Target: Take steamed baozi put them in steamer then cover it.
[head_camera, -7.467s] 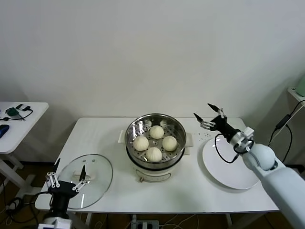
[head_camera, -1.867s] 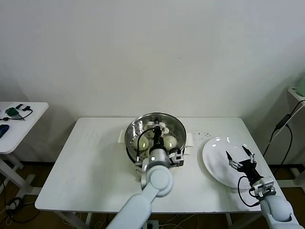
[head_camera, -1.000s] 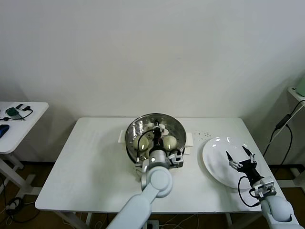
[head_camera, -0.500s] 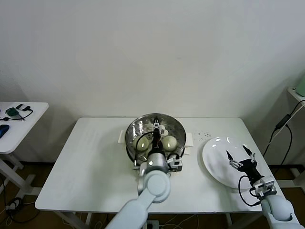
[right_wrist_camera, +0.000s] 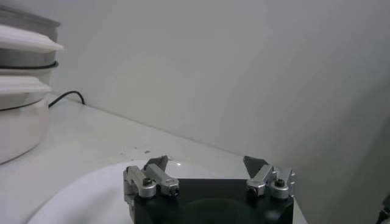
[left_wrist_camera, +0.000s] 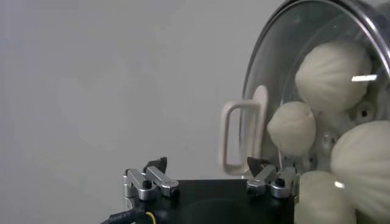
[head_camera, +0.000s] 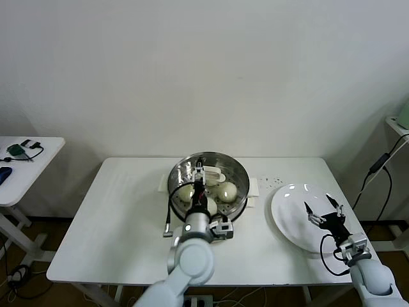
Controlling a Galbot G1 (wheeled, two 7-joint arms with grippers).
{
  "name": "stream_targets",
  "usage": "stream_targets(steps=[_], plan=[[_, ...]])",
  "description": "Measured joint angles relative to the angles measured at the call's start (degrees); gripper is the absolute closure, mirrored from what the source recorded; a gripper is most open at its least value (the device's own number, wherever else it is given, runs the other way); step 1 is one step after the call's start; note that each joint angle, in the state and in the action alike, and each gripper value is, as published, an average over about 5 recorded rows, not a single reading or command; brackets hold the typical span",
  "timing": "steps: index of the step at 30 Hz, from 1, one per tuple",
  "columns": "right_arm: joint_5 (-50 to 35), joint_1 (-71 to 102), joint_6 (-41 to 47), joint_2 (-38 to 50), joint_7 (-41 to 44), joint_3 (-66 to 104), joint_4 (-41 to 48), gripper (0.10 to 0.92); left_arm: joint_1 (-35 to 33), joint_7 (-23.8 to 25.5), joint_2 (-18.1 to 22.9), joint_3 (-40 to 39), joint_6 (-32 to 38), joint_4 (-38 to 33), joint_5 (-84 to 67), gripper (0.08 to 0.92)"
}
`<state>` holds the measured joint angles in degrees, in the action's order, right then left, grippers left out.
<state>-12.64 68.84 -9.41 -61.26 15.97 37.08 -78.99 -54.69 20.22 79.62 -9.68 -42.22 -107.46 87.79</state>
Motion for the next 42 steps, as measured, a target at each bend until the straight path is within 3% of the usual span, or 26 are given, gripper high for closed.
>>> stream_targets(steps=[10, 21, 32, 42], plan=[[0.1, 0.7, 0.8, -0.3, -0.5, 0.3, -1.4, 0.203, -6.0, -4.2, -3.1, 5.5, 0.0, -9.3, -7.8, 0.177], [0.1, 2.2, 1.3, -1.1, -0.9, 0.8, -3.9, 0.203, -17.0, -17.2, -2.7, 21.1, 2.0, -16.0, -33.9, 0.177], [-1.4, 3.7, 1.2, -1.9, -0.4, 0.7, -6.3, 0.203, -29.3, -25.0, 1.1, 38.7, 25.3, -15.7, -67.1, 0.177], [-3.1, 4.4, 0.4, -1.9, 0.1, 0.5, -6.7, 0.203, -35.0, -26.8, 2.7, 45.0, 38.7, -12.8, -82.3, 0.177]])
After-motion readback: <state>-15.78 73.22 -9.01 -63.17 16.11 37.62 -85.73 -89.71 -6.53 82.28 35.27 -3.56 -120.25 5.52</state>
